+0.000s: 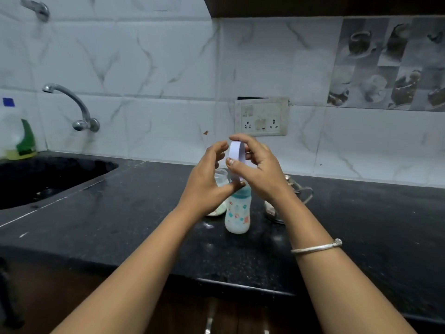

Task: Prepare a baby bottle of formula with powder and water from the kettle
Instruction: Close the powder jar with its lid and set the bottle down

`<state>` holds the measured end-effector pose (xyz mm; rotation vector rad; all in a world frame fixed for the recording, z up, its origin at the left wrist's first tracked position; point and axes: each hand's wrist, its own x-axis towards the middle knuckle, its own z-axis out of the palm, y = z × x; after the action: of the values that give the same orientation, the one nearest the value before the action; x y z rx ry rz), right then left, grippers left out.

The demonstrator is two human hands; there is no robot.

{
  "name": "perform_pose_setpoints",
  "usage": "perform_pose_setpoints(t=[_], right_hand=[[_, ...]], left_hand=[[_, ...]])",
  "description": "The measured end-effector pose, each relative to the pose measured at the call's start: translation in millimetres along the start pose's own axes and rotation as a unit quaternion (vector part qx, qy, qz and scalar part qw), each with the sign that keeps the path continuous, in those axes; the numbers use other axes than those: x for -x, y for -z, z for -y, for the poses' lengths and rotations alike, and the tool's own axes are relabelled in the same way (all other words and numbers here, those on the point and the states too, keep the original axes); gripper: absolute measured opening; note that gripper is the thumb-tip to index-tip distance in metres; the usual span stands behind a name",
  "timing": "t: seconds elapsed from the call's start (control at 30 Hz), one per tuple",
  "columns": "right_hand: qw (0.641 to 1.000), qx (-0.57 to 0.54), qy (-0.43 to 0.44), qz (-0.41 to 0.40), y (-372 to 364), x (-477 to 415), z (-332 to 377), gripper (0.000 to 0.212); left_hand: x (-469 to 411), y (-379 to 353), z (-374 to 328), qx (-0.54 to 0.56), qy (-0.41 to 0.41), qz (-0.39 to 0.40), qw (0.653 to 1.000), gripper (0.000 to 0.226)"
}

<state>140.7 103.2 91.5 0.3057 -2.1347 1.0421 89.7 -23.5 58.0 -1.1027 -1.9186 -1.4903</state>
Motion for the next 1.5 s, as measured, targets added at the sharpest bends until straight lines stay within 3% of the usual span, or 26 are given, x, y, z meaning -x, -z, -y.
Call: perform_pose_setpoints(t=[0.1, 0.33, 0.6, 0.67, 0.87, 1.0, 1.13, 1.37, 1.5], right_hand=[[1.000, 0.018, 0.010, -0.009, -9, -17, 3, 0.044], [0.997, 0.033, -0.067, 0.002, -17, -49, -8, 0.045], [0.964, -0.099, -0.232, 0.083, -15, -77, -42, 0.029], [0.957, -0.100, -0.254, 0.102, -18, -79, -52, 0.033], [0.940, -0.117, -0.270, 0.175, -21, -87, -66, 0.036], [0.923, -0.083, -0.288, 0.244, -22, -97, -66, 0.044], [0.914, -0.043, -0.281, 0.290, -24, -103, -64, 0.049], [0.921, -0.052, -0.285, 0.260, -28, -103, -70, 0.043], [0.910, -0.106, -0.305, 0.260, -31, -102, -76, 0.041]], left_hand=[[-9, 15, 14, 0.000, 0.034, -0.017, 0.999, 0.075], [-25, 30, 46, 0.116, 0.091, -0.009, 0.989, 0.037], [-41, 24, 71, 0.119, 0.110, -0.001, 0.987, 0.031], [-39, 20, 79, 0.128, 0.124, -0.005, 0.984, 0.034], [-26, 3, 111, 0.121, 0.158, 0.010, 0.980, 0.077], [-31, 2, 117, 0.124, 0.163, -0.001, 0.979, 0.071], [-30, 0, 119, 0.133, 0.162, 0.008, 0.978, 0.081], [-27, 0, 121, 0.143, 0.161, 0.023, 0.976, 0.088], [-28, -2, 122, 0.149, 0.158, 0.006, 0.976, 0.074]])
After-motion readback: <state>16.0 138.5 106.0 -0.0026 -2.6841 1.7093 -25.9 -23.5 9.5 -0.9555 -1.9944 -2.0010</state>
